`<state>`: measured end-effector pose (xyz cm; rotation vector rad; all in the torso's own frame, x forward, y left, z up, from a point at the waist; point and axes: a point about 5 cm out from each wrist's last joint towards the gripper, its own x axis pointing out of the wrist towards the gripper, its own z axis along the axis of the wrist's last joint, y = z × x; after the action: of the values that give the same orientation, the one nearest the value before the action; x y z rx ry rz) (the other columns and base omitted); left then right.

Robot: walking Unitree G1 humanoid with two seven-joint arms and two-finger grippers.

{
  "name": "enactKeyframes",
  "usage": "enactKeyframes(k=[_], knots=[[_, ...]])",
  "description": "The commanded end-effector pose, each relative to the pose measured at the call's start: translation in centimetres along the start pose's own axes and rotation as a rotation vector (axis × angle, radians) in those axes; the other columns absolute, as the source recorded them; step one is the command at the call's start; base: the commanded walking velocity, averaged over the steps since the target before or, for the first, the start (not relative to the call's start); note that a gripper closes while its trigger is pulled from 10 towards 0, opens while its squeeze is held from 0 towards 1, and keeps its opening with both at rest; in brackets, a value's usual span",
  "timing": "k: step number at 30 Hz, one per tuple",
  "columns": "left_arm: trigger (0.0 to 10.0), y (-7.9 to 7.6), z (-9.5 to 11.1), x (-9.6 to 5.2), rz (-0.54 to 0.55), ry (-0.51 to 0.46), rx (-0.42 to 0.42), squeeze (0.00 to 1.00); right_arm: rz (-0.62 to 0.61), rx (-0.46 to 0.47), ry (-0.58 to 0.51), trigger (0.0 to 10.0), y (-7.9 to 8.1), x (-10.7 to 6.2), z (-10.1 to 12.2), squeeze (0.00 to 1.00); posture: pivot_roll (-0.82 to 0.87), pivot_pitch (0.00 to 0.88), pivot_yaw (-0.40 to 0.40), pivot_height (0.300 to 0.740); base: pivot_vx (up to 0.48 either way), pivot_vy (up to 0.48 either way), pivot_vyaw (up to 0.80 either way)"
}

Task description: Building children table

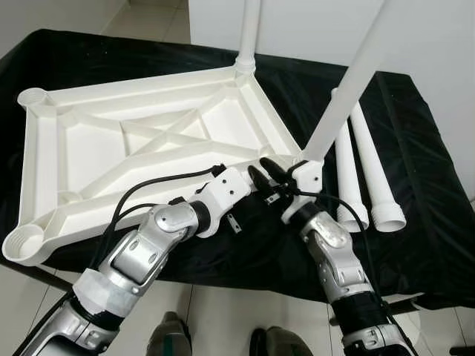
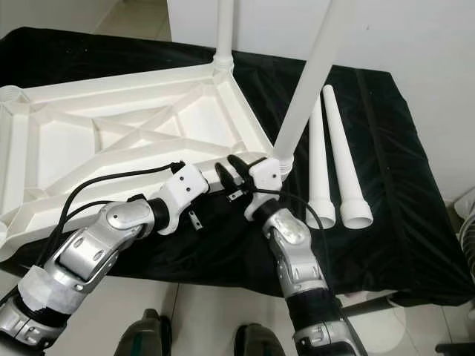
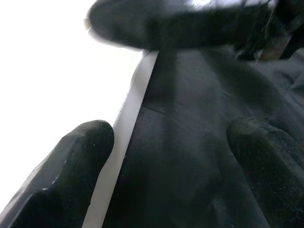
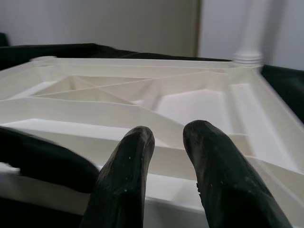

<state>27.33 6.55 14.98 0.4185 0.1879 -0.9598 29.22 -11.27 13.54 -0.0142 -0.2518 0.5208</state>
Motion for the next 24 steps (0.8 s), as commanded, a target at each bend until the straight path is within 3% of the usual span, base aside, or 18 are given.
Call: enactKeyframes(k=[1,17,21,23,24], knots=[[10.0,0.9,-1.1,0.0,0.066,0.054,-0.024,0.00,-0.064,-0.014,-0.017,10.0,-0.5,-0.7,0.3,0.00,0.08,0.095,-0.030,0.740,0.000,0.000,0.00],[10.0,3.7,-1.5,0.6,0.256,0.052,-0.123,0.00,-0.265,-0.005,-0.049,10.0,-0.2,-2.7,1.5,0.00,0.06,0.097,-0.022,0.740,0.000,0.000,0.00],[10.0,4.1,-1.5,0.6,0.285,0.048,-0.151,0.00,-0.310,-0.031,-0.043,10.0,-0.4,-3.1,1.7,0.00,0.06,0.096,-0.022,0.740,0.000,0.000,0.00],[10.0,4.4,-1.9,0.8,0.321,0.045,-0.185,0.00,-0.394,-0.080,-0.009,10.0,-1.1,-3.9,1.3,0.00,0.05,0.097,-0.018,0.740,0.000,0.000,0.00],[3.3,4.5,-2.2,0.9,0.347,0.049,-0.203,0.00,-0.431,-0.093,0.002,10.0,-1.5,-4.1,1.3,0.00,0.05,0.098,-0.016,0.740,0.000,0.000,0.00]])
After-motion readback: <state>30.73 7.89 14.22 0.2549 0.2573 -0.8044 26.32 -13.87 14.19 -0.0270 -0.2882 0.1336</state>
